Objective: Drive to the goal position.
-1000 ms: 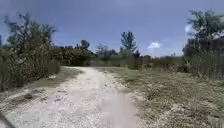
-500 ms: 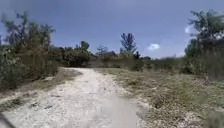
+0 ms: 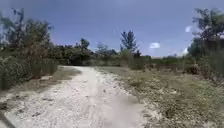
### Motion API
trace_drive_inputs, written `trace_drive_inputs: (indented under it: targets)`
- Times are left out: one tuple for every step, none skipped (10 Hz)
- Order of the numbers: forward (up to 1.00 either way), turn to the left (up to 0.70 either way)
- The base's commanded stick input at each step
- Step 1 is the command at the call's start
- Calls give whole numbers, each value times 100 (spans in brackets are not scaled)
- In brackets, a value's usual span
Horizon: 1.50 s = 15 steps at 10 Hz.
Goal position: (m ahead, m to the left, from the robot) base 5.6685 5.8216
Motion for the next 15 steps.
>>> trace_drive_inputs:
  targets:
    - [50, 0]
    - [50, 1]
    - [50, 46]
    - [50, 50]
    - [50, 19]
    - [50, 0]
    - [50, 0]
    - [50, 0]
    - [50, 0]
    - [50, 0]
    - [50, 0]
    - [50, 0]
    - [50, 0]
    - [50, 0]
    - [50, 0]
